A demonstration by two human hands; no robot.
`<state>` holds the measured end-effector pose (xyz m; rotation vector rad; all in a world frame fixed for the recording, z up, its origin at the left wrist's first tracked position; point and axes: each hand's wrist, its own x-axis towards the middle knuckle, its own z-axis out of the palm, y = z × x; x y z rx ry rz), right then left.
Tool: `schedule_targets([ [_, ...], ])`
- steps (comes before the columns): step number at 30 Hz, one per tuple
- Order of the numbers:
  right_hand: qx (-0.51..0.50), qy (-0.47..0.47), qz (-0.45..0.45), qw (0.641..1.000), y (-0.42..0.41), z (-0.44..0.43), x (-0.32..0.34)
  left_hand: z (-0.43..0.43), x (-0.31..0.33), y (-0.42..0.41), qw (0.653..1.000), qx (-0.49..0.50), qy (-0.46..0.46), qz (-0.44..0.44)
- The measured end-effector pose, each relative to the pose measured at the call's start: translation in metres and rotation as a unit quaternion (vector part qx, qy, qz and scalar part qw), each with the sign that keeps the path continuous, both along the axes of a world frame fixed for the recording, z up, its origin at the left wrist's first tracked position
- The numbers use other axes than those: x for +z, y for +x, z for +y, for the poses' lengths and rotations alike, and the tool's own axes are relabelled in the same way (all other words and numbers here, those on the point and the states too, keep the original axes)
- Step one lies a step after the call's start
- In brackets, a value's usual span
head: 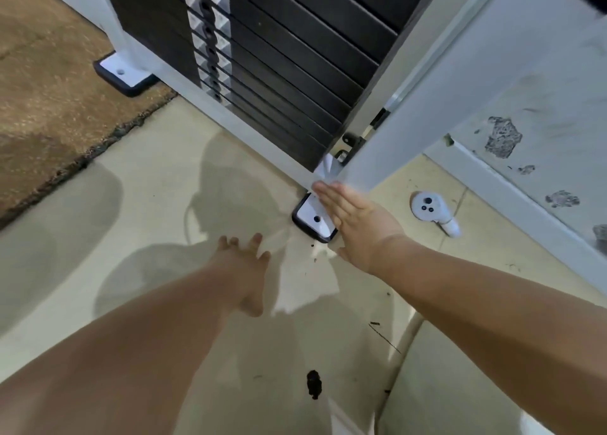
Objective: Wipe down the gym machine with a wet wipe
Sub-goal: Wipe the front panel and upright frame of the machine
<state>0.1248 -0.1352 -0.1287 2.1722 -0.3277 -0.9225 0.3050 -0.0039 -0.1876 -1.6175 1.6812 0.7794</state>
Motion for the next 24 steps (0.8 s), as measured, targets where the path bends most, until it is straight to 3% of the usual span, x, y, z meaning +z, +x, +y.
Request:
schedule_targets([
  [5, 0.023, -0.03, -0.088, 0.995, -0.016, -0.002, 0.04, 0.002, -0.006, -0.004, 1.0, 0.004, -0.006, -0.002],
  [12, 0.058, -0.023, 0.077, 0.995, -0.002, -0.006, -0.032, 0.003, -0.01, 0.004, 1.0, 0.004, 0.009, 0.013],
  [17, 0.088, -0.039, 0.157, 0.983, 0.004, -0.006, -0.005, 0.001, -0.006, 0.006, 1.0, -0.002, 0.015, 0.02],
  [22, 0.092, -0.067, 0.066, 0.991, -0.02, -0.01, 0.067, -0.019, 0.019, 0.012, 0.997, 0.029, 0.064, 0.031],
  [24, 0.084, -0.065, 0.028, 0.994, -0.03, -0.013, 0.093, -0.035, 0.041, 0.013, 0.998, 0.041, 0.039, 0.039],
])
